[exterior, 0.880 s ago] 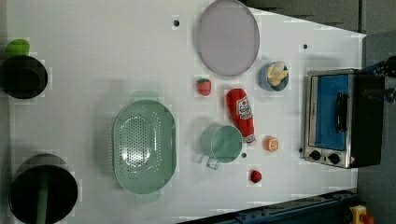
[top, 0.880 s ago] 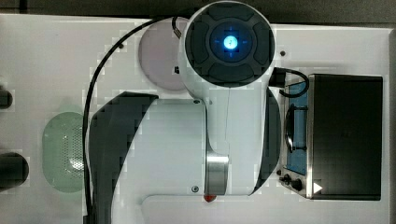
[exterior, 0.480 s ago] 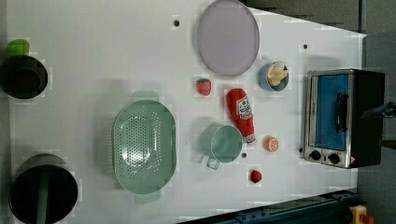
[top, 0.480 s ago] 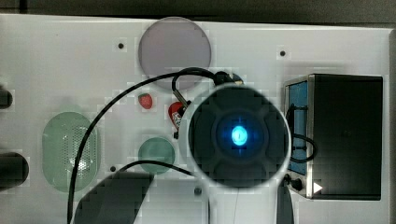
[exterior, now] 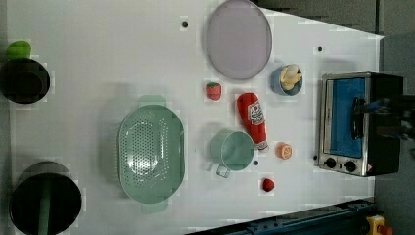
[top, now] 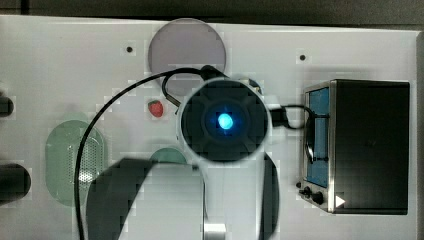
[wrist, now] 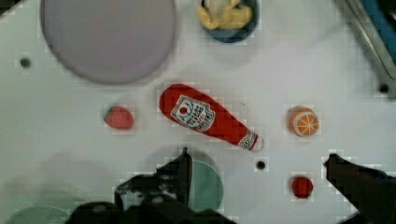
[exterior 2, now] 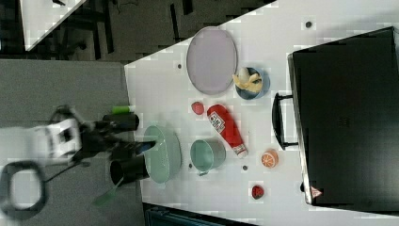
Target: Pick Ketchup from the table and place it in strainer.
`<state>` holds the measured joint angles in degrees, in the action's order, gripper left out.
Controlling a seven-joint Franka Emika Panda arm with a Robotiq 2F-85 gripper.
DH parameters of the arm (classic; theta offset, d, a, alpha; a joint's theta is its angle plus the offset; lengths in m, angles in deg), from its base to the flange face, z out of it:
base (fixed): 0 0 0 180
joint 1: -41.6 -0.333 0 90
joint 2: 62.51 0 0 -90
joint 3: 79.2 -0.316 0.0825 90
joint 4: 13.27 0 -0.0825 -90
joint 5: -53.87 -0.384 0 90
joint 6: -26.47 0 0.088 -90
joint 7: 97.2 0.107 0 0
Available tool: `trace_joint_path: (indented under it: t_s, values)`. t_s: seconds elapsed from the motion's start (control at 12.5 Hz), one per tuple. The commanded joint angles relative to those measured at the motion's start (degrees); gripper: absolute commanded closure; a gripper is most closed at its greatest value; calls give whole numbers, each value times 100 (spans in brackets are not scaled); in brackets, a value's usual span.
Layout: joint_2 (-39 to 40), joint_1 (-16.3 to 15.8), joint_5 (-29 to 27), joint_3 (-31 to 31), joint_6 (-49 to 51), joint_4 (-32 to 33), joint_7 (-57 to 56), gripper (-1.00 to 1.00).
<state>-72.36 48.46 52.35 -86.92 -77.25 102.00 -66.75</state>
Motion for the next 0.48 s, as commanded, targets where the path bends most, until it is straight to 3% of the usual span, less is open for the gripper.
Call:
trace_joint_path:
  t_s: [0.08, 0.32, 0.48]
  values:
    - [601, 16, 7, -149, -684, 488, -2176, -100]
    - [938, 13, 34, -261, -1620, 949, -3767, -100]
    - [1153, 13, 70, -267, -2222, 1251, -4173, -100]
